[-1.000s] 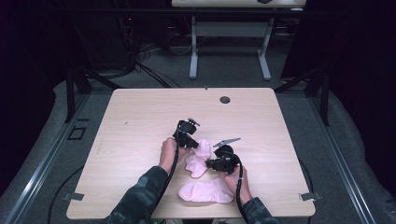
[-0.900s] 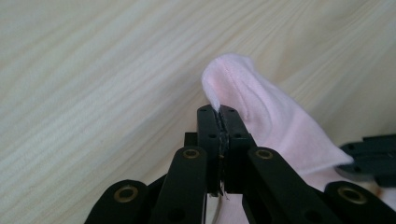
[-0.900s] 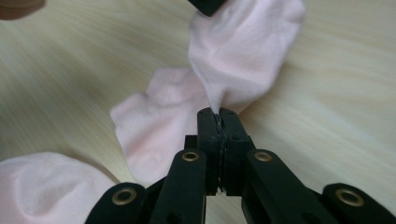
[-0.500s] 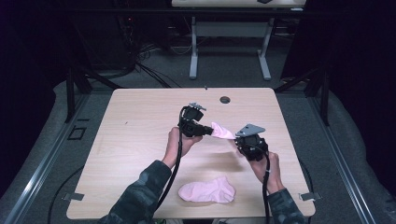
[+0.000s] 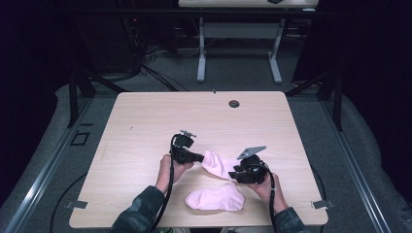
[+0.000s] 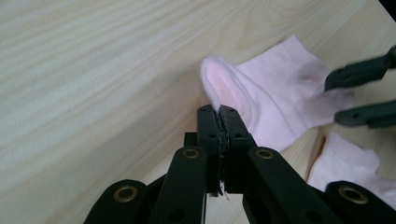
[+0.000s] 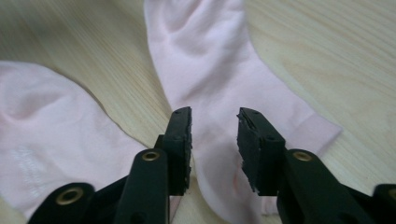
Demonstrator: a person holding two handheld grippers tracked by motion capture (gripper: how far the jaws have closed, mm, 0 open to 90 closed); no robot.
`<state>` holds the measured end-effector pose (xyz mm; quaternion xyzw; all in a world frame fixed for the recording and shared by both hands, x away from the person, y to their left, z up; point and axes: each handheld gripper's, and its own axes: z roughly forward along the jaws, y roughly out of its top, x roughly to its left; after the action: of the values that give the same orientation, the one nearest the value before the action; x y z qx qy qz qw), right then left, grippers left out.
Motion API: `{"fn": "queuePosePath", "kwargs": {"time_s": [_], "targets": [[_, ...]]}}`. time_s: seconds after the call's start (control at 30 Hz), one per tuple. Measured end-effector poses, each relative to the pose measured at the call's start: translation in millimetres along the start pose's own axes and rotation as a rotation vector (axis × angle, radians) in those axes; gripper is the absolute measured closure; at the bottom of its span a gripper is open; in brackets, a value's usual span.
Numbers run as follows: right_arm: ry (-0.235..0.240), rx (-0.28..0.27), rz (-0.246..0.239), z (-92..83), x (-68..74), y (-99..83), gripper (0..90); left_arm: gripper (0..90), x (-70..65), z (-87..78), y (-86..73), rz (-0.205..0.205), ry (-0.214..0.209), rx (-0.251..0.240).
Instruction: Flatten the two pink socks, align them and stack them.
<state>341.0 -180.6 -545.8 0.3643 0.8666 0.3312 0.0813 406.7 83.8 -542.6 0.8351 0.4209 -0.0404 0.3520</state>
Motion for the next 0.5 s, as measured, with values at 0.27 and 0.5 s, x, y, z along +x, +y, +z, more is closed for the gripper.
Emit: {"fn": "queuePosePath", "kwargs": {"time_s": [0.27, 0.5], "targets": [[-0.098, 0.012, 0.116, -9.6, -21.3, -6.7, 61.5, 87.6, -0.5, -4.3, -25.2, -0.021, 0.036, 0.008], [-0.100, 0.078, 0.098, 11.9, -24.9, -4.1, 68.8, 86.2, -2.5, -8.8, -40.2, -0.022, 0.052, 0.015]]}}
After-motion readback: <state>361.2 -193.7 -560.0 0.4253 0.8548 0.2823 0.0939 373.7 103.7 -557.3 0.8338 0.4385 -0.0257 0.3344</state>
